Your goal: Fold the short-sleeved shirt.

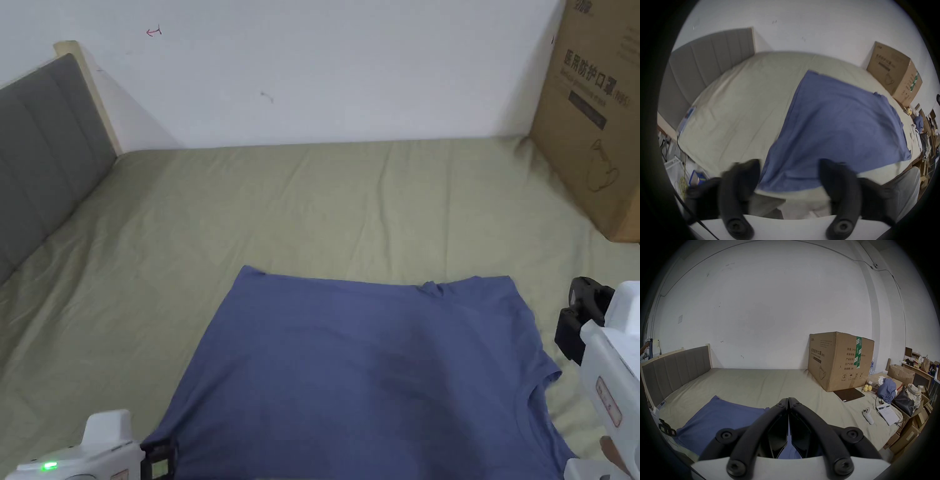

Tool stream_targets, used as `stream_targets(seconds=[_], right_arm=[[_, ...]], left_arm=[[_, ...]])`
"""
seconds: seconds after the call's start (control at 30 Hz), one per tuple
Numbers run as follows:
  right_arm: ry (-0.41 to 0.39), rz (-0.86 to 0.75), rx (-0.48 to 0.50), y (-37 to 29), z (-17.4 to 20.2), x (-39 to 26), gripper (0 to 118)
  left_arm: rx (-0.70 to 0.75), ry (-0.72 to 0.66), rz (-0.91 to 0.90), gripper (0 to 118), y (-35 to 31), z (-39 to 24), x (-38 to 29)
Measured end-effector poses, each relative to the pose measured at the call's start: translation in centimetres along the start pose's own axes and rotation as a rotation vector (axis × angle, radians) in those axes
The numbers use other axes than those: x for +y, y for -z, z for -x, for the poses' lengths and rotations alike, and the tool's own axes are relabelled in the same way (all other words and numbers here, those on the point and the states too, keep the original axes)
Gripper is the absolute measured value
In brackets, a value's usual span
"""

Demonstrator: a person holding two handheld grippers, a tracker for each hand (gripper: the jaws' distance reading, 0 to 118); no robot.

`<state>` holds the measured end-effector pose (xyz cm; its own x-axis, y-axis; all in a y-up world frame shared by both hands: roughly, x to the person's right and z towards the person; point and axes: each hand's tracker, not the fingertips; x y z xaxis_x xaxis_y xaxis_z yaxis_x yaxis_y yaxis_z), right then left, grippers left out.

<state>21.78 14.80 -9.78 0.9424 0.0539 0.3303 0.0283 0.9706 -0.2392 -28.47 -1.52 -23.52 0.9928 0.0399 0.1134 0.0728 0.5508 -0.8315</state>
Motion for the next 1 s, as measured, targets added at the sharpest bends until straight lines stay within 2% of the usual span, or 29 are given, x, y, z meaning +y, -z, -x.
stream_targets(seconds=[0.03, 0.07, 0.2, 0.23, 0.33, 0.37, 0.4, 0.43, 0.47, 0.6, 0.63, 0.67, 0.7, 0.73, 0.77, 0.9, 1.0], right_arm=[[0.000, 0.004, 0.001, 0.0, 0.0, -0.2, 0], [-0.002, 0.011, 0.001, 0.0, 0.0, -0.3, 0], [-0.001, 0.041, 0.003, 0.3, -0.2, -1.1, 0], [-0.002, 0.048, 0.001, 0.3, -0.3, -1.4, 0], [-0.019, 0.079, -0.013, 0.2, -0.7, -2.4, 0], [-0.022, 0.097, -0.020, 0.3, -0.9, -2.9, 0], [-0.022, 0.114, -0.026, 0.3, -1.2, -3.4, 0], [-0.023, 0.135, -0.032, 0.3, -1.4, -3.9, 0], [-0.023, 0.172, -0.041, 0.4, -1.8, -4.6, 0], [-0.007, 0.332, -0.063, 1.3, -3.3, -7.5, 3], [-0.006, 0.388, -0.067, 1.7, -3.7, -8.3, 13], [-0.014, 0.450, -0.089, 2.2, -4.3, -9.5, 44], [0.028, 0.490, -0.075, 2.5, -4.6, -10.5, 71], [0.031, 0.532, -0.082, 2.9, -4.9, -11.6, 90], [0.047, 0.566, -0.083, 3.2, -5.3, -12.9, 97], [0.051, 0.706, -0.086, 4.1, -6.2, -17.1, 95], [0.094, 0.758, -0.069, 4.7, -7.0, -19.8, 82]], left_arm=[[0.014, 0.007, 0.011, 96, 0.4, 0.1, -0.4], [0.027, 0.015, 0.009, 101, 0.7, 0.1, -0.8], [0.076, 0.042, 0.047, 100, 2.2, 0.1, -1.4], [0.094, 0.040, 0.058, 96, 2.0, -0.3, -1.3], [0.065, 0.018, 0.054, 45, 2.6, -0.3, -1.4], [0.010, 0.002, 0.061, 31, 3.6, 0.1, -1.2], [-0.023, -0.015, 0.078, 22, 3.8, 0.0, -1.3], [-0.005, -0.021, 0.077, 12, 3.9, -0.1, -1.3], [-0.001, -0.021, 0.071, 5, 3.8, -0.3, -1.2], [-0.007, -0.020, 0.039, 2, 3.9, 0.0, -1.0], [-0.007, -0.016, 0.021, 2, 3.0, -0.8, -1.2], [-0.005, -0.017, 0.008, 1, 2.5, -0.9, -1.0], [-0.010, -0.021, -0.012, 1, 1.9, -0.9, -0.8], [-0.018, -0.029, -0.027, 1, 1.5, -0.9, -0.6], [-0.026, -0.041, -0.041, 1, 1.2, -0.6, -0.1], [-0.034, -0.047, -0.076, 1, 0.3, -0.6, 0.9], [-0.034, -0.042, -0.089, 1, 0.0, -0.8, 1.5]])
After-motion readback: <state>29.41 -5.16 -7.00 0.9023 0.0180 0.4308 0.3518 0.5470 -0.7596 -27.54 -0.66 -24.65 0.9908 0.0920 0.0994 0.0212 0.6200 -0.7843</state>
